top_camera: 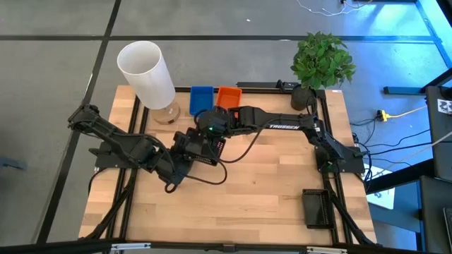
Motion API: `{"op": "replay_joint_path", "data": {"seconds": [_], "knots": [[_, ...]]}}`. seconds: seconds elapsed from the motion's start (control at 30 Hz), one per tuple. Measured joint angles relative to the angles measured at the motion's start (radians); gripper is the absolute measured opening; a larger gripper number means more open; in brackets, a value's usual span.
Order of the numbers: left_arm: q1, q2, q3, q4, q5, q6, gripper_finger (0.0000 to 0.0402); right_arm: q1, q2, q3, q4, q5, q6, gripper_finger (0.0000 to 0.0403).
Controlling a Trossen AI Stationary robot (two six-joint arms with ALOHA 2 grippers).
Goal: Stack baskets by color
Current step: Stack the bottom black basket on top of the black basket on the table
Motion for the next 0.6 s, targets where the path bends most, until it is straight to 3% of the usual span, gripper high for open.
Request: {"op": "replay_joint_path", "data": {"seconds": [0.3,0.6], "knots": [[0.0,0.0,0.0,-0.001,0.061,-0.039,0.0001,0.0,0.0,0.0,0.001,-0.05,-0.004,0.0031],[-0.026,-0.018,0.0,-0.089,0.125,-0.27,0.0,0.016,-0.092,0.001,-0.059,-0.046,-0.076,0.0035]]}}
